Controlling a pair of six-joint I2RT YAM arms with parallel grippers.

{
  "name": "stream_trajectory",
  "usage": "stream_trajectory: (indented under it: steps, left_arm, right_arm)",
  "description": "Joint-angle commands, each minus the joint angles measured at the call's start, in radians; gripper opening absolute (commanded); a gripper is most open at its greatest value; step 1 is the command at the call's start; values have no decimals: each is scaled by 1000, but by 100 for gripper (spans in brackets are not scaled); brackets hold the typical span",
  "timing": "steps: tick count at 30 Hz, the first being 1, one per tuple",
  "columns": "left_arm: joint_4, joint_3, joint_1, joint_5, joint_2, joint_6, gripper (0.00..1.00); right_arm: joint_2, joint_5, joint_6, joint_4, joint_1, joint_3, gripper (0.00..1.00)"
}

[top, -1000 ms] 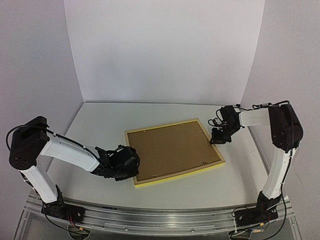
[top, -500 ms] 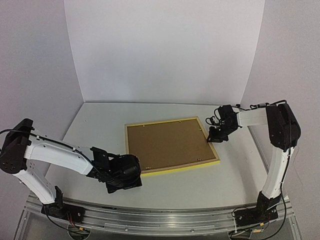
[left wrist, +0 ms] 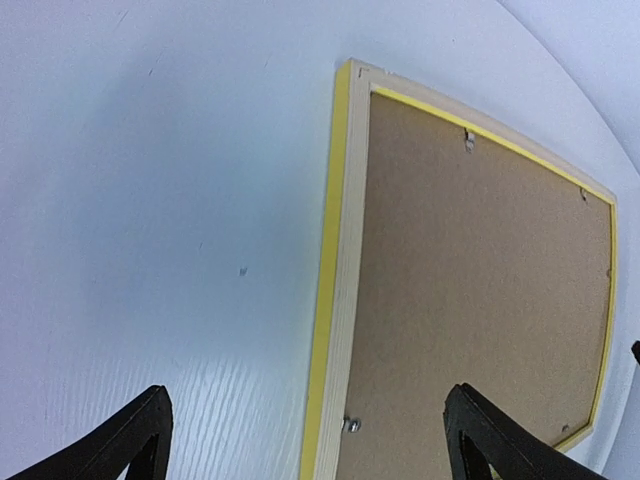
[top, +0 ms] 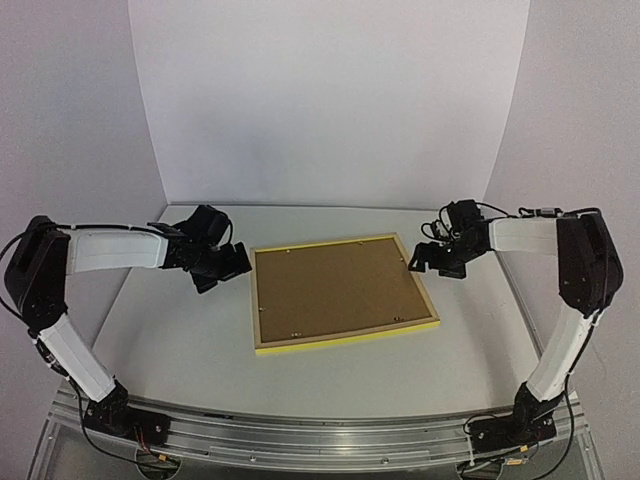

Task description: Take the photo out of the frame

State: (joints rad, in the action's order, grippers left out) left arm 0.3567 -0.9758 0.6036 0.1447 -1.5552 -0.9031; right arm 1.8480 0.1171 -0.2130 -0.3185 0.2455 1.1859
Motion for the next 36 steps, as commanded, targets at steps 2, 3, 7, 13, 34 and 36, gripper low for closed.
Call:
stream_trajectory:
  steps: [2,3,7,13,34,36]
  left_arm:
    - [-85,-271,-104,-139,-271,268,88]
    - [-76,-313,-111,-141,-315,283,87]
    - [-8,-491,-128,-142,-499,331,80]
    - [48,-628,-134,-122,-639,340,59]
    - [100,-147,2,81,-375,39,2]
    - [90,-77,30,93,-327,-24,1]
  right_arm:
    - [-187,70,-60,10,4,-45,96]
    - [-205,90,-68,13,10,-57,96]
    - [-270,94,-86,14,68,-105,97]
    - [-318,37,-111,15,144,-148,98]
    - [-35,41,278,236,647,-11,95]
    - [15,63,305,266,699,12,95]
